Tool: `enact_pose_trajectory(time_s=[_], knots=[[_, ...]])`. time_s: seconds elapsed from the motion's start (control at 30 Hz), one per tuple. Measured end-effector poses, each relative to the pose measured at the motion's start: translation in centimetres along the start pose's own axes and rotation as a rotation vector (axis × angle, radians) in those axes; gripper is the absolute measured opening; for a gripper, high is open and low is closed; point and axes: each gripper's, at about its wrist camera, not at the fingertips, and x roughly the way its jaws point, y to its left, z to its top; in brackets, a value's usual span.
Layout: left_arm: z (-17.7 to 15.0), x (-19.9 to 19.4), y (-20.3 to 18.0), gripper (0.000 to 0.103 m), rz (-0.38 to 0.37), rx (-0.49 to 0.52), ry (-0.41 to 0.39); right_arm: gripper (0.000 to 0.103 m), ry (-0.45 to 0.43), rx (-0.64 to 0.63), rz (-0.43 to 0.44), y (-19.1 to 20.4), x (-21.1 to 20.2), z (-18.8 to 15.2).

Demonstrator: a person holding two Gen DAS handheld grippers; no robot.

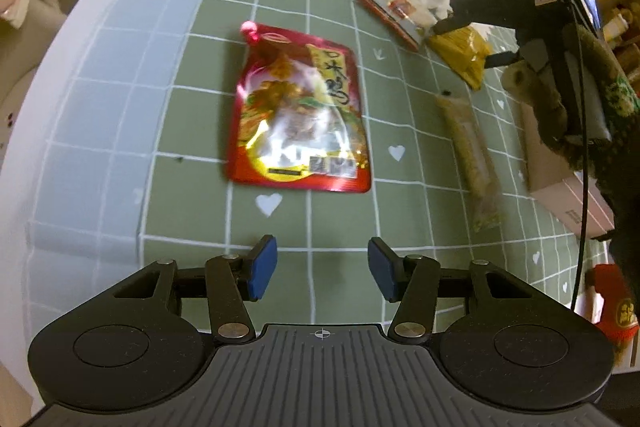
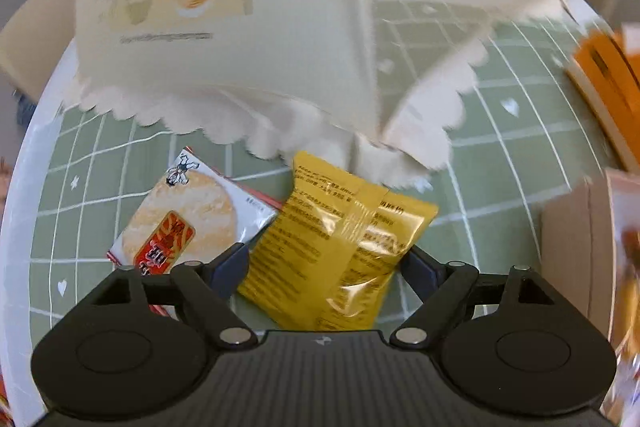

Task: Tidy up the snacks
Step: 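Move the left tool to the clear rice bar while the right grasps the yellow chip bag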

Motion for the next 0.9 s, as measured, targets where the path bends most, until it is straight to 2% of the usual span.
enact_pose_trajectory(time_s=[0.07,0.17,0.3,0.37,0.53,0.63,0.77,0.9], knots=[[0.1,0.0,0.0,0.053,0.003,-0.003,-0.001,0.067,0.009,-0.039,0.015,0.0,-0.5,-0.4],[0.5,0.2,-0.6,0.053,-0.014,0.008,-0.004,0.057,0.018,-0.115,0.052,-0.1,-2.2,-2.1],[1.2,0.7,-2.1,0.053,-0.046,0.053,0.0,0.053,0.005,-0.259,0.02,0.0,-4.7,-6.2],[1.5,1.0,-3.1,0.053,-0.063,0.078,0.006,0.052,0.023,-0.279,0.041,-0.1,-5.8,-8.2],[1.3,2.2,-6.1,0.053,-0.12,0.162,0.043,0.05,0.071,-0.198,0.154,-0.4,-7.7,-12.8],[0.8,3.2,-8.1,0.053,-0.146,0.197,0.072,0.05,0.065,-0.161,0.149,-0.5,-8.1,-14.8],[0.9,4.1,-9.4,0.053,-0.148,0.188,0.071,0.05,0.047,-0.09,0.126,-2.4,-9.4,-17.6],[0.7,5.4,-11.3,0.053,-0.105,0.271,0.095,0.05,0.053,0.026,0.128,-6.1,-10.2,-20.2]])
